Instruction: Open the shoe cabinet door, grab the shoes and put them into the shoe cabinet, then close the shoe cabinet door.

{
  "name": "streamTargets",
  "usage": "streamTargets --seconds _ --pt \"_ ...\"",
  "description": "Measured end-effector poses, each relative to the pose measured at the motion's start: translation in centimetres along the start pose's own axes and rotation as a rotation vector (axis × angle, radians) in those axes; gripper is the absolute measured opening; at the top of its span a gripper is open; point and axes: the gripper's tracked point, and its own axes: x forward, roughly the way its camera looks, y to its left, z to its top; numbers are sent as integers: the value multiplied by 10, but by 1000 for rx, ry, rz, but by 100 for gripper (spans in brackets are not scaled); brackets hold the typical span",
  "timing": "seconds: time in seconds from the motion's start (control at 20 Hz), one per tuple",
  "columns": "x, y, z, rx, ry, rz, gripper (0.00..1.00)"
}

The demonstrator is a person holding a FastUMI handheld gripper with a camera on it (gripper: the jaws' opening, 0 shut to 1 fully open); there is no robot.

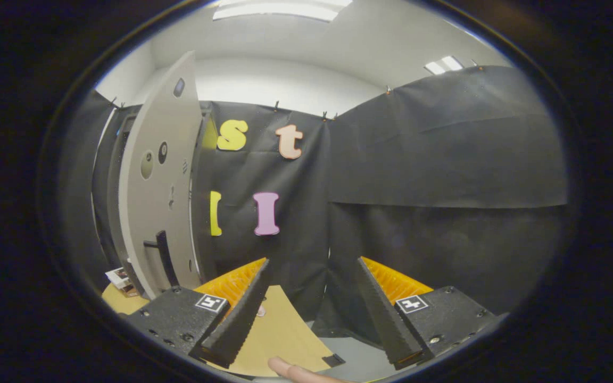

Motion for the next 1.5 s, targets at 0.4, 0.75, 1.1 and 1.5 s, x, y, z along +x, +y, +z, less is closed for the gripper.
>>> streamTargets --seconds 0.4,0.75,1.1,1.5 --pt "58 65 -33 52 84 80 100" --pt "23 142 -25 9 40 307 100" --pt "15 153 -21 -37 13 277 93" --pt "-6 189 -20 -6 19 365 92"
